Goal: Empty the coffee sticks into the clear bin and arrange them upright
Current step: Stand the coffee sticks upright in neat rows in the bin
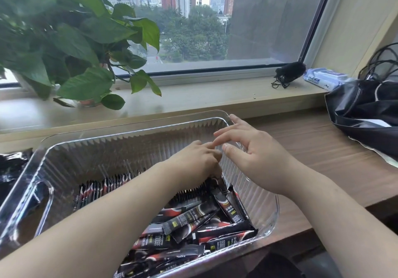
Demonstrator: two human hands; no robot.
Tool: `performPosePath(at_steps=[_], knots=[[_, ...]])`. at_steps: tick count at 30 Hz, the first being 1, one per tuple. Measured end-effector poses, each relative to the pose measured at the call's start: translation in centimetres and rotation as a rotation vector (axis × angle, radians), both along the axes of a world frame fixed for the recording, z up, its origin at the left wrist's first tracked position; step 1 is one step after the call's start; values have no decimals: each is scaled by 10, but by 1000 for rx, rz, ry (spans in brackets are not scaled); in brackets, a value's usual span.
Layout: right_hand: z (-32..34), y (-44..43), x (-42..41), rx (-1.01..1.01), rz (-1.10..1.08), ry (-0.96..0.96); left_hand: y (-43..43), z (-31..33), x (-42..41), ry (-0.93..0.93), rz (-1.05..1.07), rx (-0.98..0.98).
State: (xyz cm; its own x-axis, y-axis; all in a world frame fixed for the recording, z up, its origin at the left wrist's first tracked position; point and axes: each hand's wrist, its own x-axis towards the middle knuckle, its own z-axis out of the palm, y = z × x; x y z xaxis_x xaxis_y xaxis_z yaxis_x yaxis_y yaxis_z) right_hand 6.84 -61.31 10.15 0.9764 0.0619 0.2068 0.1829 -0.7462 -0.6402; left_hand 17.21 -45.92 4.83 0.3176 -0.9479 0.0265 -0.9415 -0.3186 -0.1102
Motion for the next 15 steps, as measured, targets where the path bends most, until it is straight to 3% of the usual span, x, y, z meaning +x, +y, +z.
performPosePath(at_steps=[5, 9, 15], knots=[[1, 0, -1, 3, 2, 7, 2, -9, 4, 15, -90, -206], [0, 0, 0, 2, -2, 5, 3, -16, 5, -2, -100, -251], [0, -1, 0, 11, 2, 7, 12, -1, -6, -28, 82, -391]])
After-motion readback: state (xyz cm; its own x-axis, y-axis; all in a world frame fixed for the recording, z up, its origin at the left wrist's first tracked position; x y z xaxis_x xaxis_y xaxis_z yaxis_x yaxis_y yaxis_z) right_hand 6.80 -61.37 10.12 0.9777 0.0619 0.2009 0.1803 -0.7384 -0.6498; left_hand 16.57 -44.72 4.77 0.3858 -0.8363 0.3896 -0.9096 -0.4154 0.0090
